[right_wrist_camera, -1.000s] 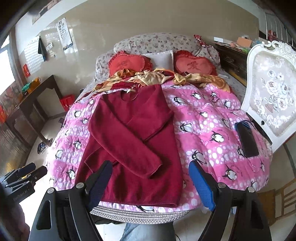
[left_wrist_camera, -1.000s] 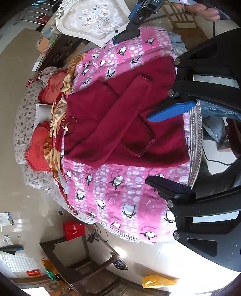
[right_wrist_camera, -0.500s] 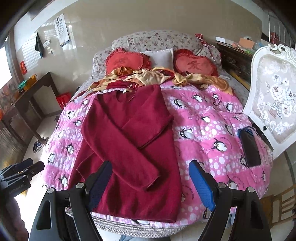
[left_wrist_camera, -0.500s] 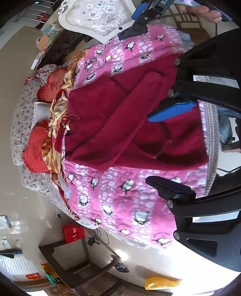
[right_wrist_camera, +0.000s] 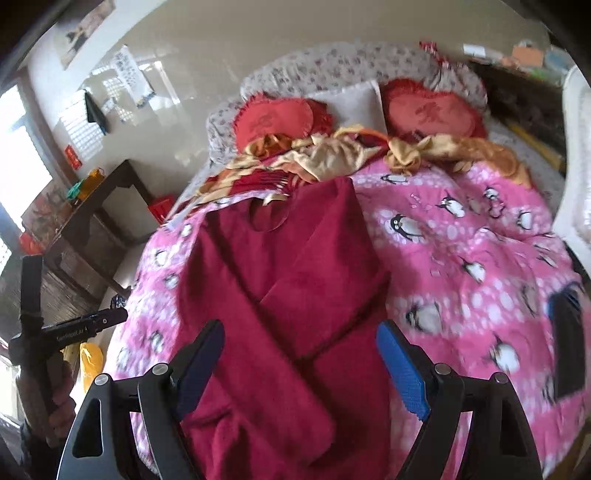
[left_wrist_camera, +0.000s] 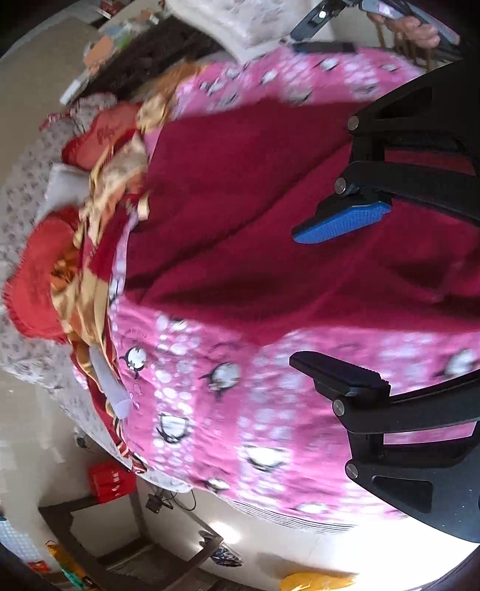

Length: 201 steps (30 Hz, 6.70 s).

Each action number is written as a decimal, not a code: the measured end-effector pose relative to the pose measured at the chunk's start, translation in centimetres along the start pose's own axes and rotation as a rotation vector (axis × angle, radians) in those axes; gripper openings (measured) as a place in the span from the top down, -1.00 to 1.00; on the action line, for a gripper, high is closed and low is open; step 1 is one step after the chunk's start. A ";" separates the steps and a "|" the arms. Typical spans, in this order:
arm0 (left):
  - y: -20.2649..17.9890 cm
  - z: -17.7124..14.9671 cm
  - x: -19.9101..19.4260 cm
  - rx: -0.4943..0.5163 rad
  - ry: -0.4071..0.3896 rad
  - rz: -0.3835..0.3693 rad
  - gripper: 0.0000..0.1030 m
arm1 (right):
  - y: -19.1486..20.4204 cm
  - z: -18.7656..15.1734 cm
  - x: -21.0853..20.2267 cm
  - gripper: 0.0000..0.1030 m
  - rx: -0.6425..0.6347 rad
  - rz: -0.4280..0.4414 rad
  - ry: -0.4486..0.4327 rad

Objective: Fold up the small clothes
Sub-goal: 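Grasp the dark red sweater hem with both tools and lift it, then carry the lifted hem over onto the collar with both tools, then open both tools and pull them back from the folded sweater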

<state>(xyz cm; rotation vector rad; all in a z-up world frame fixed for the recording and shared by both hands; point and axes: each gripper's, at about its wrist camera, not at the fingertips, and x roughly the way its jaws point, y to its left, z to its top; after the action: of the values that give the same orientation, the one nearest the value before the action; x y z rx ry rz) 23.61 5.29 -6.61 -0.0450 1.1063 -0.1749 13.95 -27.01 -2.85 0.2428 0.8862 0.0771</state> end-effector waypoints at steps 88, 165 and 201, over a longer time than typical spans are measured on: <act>3.6 -20.6 0.5 -0.314 0.278 -0.261 0.10 | -4.5 -19.3 1.3 0.16 0.508 0.231 0.261; 3.4 -24.3 -4.7 -0.107 0.104 0.031 -0.17 | 6.0 -15.1 -6.6 -0.70 0.057 0.090 0.028; 2.2 -24.0 -6.0 -0.037 0.085 0.086 -0.17 | 14.9 -13.6 -2.4 -0.70 -0.128 0.001 0.151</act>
<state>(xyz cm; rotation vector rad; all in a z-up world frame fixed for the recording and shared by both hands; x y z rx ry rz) -0.15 9.68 -12.29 -0.0235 1.1940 -0.0799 2.39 -10.52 -5.73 0.1186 1.0275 0.1541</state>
